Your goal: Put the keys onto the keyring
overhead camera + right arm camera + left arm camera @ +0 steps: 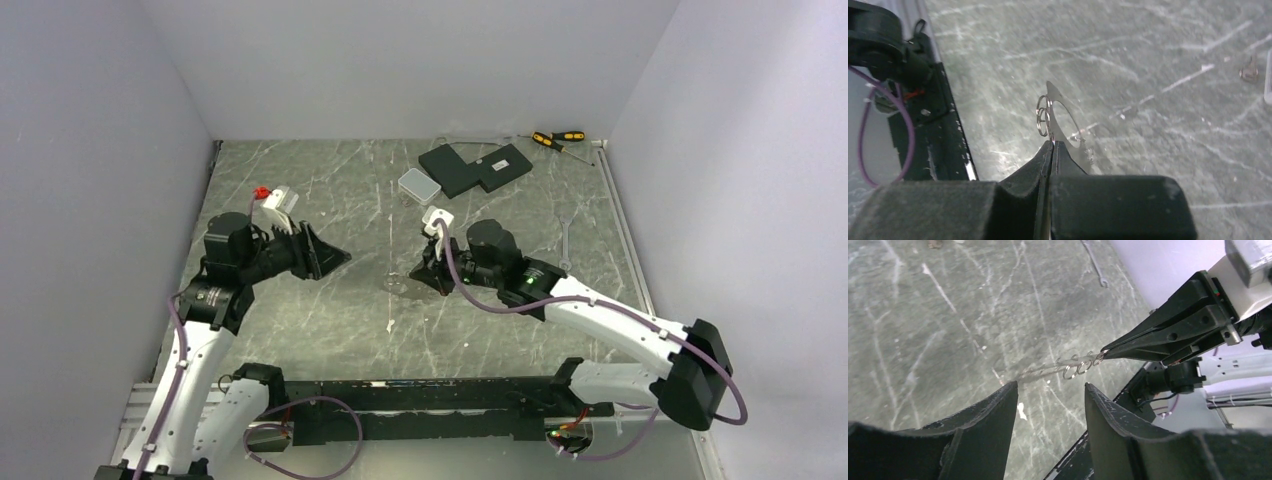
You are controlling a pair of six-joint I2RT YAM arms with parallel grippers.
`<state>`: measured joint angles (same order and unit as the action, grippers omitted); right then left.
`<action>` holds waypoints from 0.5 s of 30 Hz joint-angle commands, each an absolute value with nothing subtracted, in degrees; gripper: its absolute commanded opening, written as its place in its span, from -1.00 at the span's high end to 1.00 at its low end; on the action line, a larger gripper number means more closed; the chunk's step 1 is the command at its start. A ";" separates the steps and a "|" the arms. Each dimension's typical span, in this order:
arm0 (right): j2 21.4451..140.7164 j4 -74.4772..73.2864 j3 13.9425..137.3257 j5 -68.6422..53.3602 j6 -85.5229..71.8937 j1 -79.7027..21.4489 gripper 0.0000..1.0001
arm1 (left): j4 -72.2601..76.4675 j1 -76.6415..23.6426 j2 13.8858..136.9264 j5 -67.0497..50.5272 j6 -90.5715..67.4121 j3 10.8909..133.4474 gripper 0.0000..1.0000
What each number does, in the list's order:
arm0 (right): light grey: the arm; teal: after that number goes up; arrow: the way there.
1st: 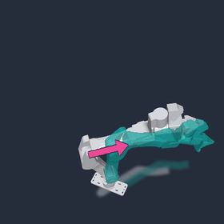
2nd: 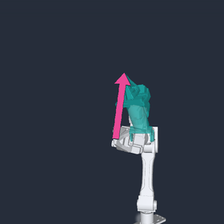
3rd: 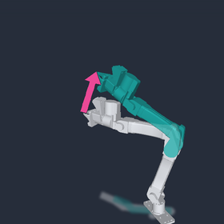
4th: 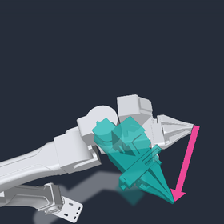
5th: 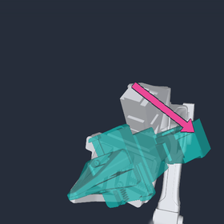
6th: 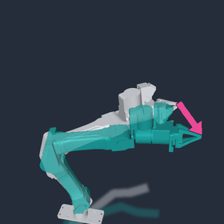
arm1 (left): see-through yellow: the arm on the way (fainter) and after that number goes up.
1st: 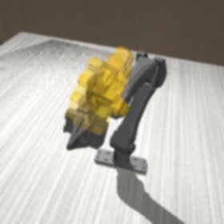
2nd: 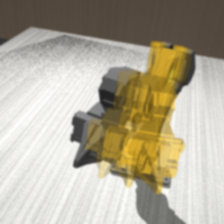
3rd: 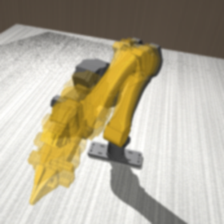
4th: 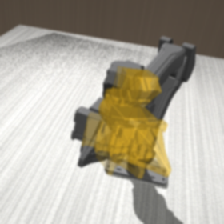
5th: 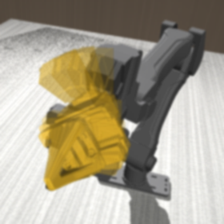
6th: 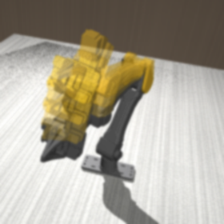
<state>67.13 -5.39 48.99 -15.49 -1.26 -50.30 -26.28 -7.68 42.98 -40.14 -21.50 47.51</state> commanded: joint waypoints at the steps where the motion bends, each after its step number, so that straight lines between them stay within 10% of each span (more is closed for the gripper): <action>1: 63.38 2.10 49.41 -22.46 -1.63 -50.54 1.00 | -18.81 -11.52 42.94 -42.90 -25.54 46.51 -0.11; 15: 58.10 4.29 52.51 -37.56 -4.40 -50.46 1.00 | -13.74 -22.13 41.68 -44.37 -15.25 45.03 -0.14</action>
